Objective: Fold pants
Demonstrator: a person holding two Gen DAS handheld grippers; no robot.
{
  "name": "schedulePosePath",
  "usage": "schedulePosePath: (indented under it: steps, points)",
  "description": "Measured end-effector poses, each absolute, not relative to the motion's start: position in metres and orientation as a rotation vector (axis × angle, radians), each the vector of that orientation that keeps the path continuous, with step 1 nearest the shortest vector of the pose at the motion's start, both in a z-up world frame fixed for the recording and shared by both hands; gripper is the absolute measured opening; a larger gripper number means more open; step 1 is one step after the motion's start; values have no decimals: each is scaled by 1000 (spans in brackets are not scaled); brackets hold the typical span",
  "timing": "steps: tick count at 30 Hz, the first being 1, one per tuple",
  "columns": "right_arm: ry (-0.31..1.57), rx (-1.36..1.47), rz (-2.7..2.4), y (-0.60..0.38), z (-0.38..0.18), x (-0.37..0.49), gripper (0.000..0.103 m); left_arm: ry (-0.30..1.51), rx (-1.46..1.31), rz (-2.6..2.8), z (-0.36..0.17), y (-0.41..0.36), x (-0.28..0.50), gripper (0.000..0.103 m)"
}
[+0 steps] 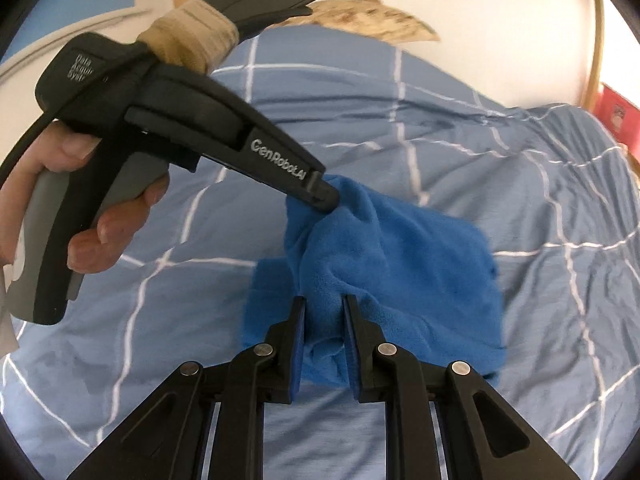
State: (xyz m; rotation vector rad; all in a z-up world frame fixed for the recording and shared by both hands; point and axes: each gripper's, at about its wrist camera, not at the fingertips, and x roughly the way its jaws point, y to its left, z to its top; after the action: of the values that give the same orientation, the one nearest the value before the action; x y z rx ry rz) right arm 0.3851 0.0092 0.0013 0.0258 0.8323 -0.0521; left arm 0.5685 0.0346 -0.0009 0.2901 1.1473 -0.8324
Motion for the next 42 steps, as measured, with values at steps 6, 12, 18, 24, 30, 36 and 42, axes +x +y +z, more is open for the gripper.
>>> schedulePosePath:
  steps: [6,12,18,24,30,36,42]
  points:
    - [861,-4,-22,40,-26,396,20,1167,284,-815,-15,57,570,17]
    - [876,-3,3,63,-40,403,20,1202,275,-772,-34,74,579,18]
    - [905,18,24,69,-50,405,26,1196,294,-692,-44,85,583,25]
    - [932,81,101,62,-44,398,33,1153,282,-515,-31,111,571,30]
    - [922,74,115,34,-21,369,36,1125,178,-441,-7,127,514,33]
    - [837,-23,14,-24,-5,336,47,1123,70,-404,-2,105,461,35]
    - [820,-160,-103,-93,-11,328,47,1078,229,-506,-2,34,445,35]
